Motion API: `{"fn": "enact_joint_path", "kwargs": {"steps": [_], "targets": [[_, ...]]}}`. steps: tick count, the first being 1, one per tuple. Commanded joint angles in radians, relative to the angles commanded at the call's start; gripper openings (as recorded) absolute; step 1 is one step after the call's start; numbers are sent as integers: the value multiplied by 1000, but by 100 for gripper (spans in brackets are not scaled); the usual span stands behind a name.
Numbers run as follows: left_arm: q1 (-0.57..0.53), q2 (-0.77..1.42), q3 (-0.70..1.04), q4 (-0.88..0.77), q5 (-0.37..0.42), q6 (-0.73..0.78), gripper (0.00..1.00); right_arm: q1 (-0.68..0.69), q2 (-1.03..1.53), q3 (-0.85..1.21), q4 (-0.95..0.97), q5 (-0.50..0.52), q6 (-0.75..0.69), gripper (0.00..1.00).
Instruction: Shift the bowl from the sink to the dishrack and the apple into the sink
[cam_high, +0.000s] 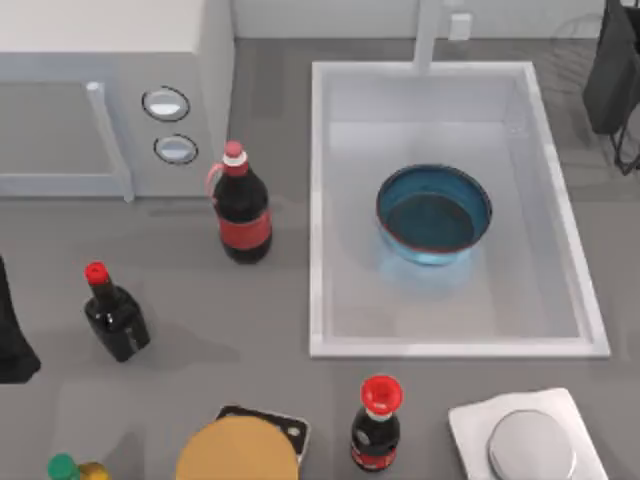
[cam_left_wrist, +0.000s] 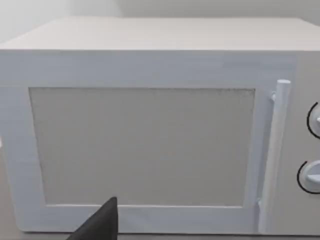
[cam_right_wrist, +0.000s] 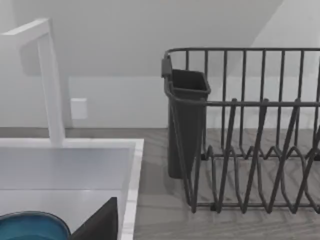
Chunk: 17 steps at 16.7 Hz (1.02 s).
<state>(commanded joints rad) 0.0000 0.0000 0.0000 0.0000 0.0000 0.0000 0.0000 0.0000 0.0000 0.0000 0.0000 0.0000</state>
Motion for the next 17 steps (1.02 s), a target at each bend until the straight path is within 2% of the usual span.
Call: {"fn": "enact_joint_path", "kwargs": {"steps": [4,8,12,17], "targets": [[0,0,0,0,0,0,100,8,28,26,-14,-1,8,100],[0,0,0,0,0,0,100,47,203,190,-102,-2,57,100],[0,0,0,0,0,0,100,104,511,486,-257,8,138,100],[0,0,0,0,0,0,100,197,1013,962,-512,30,261,100]]}}
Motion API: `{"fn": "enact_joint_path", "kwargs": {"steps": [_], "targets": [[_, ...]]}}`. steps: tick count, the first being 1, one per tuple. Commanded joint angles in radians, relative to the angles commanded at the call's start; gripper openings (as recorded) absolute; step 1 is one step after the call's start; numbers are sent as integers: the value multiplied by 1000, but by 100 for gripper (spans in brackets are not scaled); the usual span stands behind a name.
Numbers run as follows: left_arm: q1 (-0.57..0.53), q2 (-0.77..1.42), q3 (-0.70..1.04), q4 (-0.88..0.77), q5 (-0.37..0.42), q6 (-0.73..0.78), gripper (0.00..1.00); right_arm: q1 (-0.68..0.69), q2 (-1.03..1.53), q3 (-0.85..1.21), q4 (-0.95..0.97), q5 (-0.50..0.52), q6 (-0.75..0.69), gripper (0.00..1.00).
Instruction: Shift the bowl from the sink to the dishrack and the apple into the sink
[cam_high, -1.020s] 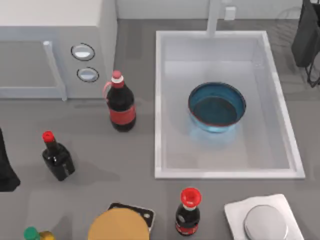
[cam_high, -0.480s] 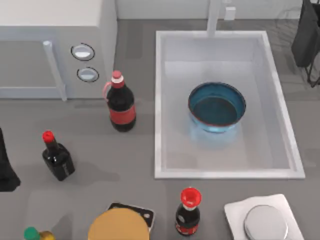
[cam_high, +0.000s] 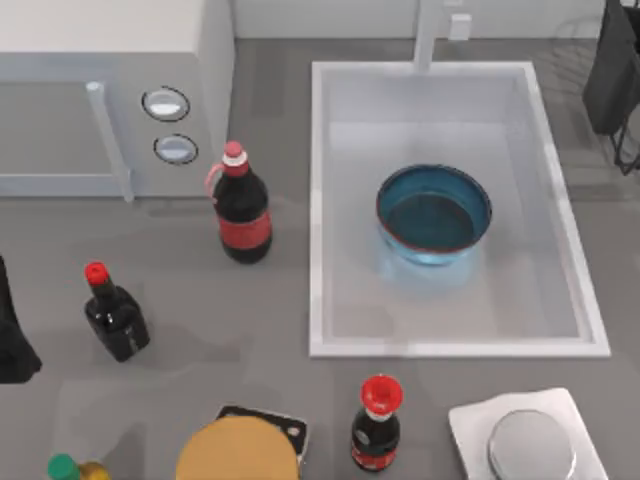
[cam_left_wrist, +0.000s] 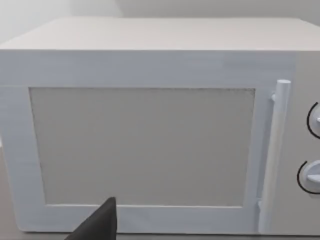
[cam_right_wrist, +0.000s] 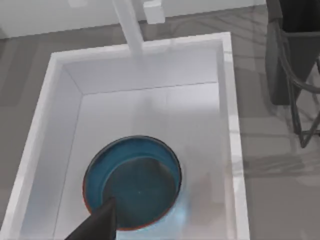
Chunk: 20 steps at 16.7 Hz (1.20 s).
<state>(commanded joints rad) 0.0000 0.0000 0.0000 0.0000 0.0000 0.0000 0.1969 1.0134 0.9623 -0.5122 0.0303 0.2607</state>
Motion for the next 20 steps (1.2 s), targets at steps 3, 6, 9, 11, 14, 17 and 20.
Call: {"fn": "enact_joint_path", "kwargs": {"steps": [3,6,9,11,14,17,20], "targets": [[0,0,0,0,0,0,100,66,333,310,-168,16,74,100],[0,0,0,0,0,0,100,135,666,620,-330,30,139,100],[0,0,0,0,0,0,100,201,979,918,-472,43,192,100],[0,0,0,0,0,0,100,239,1168,1099,-552,52,219,100],[0,0,0,0,0,0,100,284,1411,1330,-648,64,250,100],[0,0,0,0,0,0,100,313,1581,1491,-712,75,269,100],[0,0,0,0,0,0,100,324,1660,1566,-740,82,277,100]]}}
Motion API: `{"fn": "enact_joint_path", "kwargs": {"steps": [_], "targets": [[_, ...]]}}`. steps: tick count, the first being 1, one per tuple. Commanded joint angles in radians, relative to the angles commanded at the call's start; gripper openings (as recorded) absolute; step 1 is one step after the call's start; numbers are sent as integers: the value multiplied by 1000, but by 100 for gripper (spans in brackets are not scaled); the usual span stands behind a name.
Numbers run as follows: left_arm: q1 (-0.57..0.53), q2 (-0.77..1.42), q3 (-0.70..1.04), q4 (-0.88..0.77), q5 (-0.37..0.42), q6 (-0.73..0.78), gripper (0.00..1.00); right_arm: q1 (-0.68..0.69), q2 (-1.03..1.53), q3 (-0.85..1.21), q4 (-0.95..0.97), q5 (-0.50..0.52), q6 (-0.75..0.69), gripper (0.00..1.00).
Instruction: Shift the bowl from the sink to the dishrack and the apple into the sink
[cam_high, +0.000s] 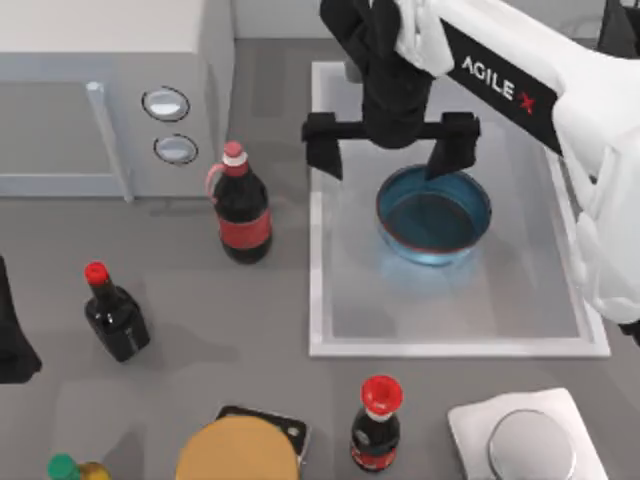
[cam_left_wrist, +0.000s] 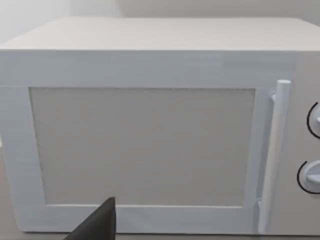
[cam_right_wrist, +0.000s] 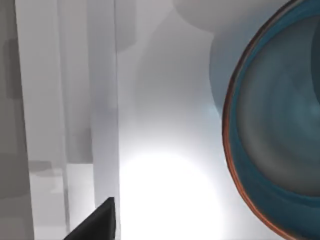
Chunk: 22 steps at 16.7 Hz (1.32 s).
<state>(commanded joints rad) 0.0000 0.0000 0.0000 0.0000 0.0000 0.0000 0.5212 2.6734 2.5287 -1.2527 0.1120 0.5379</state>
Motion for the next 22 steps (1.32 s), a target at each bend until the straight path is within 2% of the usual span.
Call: {"fn": "enact_joint_path", "kwargs": {"steps": [6,14,19,22], "targets": [[0,0,0,0,0,0,100,-5,9,2,3,-1,-1,100],[0,0,0,0,0,0,100,-17,173,-19,191,0,-16,100],[0,0,0,0,0,0,100,-18,188,-22,210,0,-18,100],[0,0,0,0,0,0,100,-18,188,-22,210,0,-18,77]]}}
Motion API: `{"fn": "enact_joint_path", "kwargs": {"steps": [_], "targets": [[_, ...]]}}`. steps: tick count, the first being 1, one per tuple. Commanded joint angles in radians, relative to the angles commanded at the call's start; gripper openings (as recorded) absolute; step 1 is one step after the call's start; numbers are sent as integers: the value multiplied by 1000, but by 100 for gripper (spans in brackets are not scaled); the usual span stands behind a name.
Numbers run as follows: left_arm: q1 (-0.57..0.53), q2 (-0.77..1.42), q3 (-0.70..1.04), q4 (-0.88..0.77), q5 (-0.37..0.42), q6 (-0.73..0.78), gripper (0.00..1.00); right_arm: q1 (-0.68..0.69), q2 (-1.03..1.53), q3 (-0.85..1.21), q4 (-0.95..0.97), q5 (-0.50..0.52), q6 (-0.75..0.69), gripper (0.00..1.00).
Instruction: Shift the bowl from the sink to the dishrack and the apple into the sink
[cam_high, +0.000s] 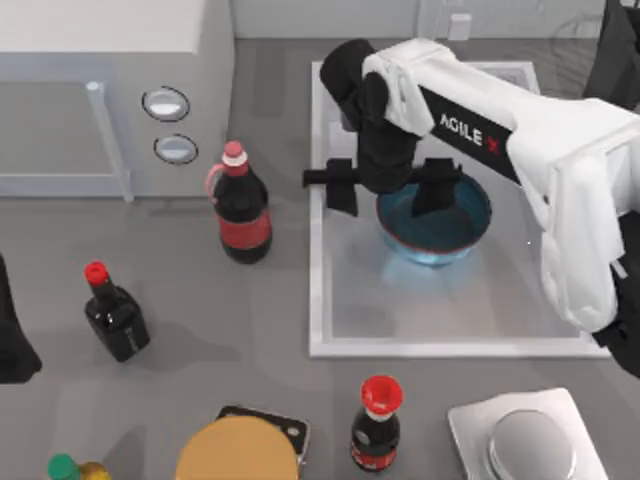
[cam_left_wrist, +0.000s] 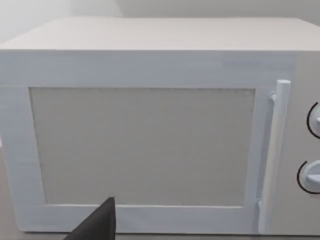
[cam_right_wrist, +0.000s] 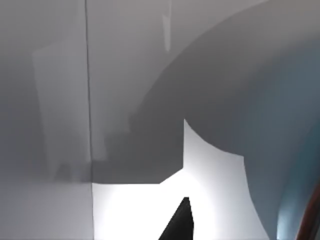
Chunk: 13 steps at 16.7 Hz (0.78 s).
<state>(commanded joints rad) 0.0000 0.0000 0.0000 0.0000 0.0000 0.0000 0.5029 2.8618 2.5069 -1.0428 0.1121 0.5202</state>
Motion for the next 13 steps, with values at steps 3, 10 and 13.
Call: {"fn": "enact_joint_path", "kwargs": {"steps": [3,10,13], "targets": [[0,0,0,0,0,0,100,0,0,0,0,0,0,55],[0,0,0,0,0,0,100,0,0,0,0,0,0,2],[0,0,0,0,0,0,100,0,0,0,0,0,0,0]]}}
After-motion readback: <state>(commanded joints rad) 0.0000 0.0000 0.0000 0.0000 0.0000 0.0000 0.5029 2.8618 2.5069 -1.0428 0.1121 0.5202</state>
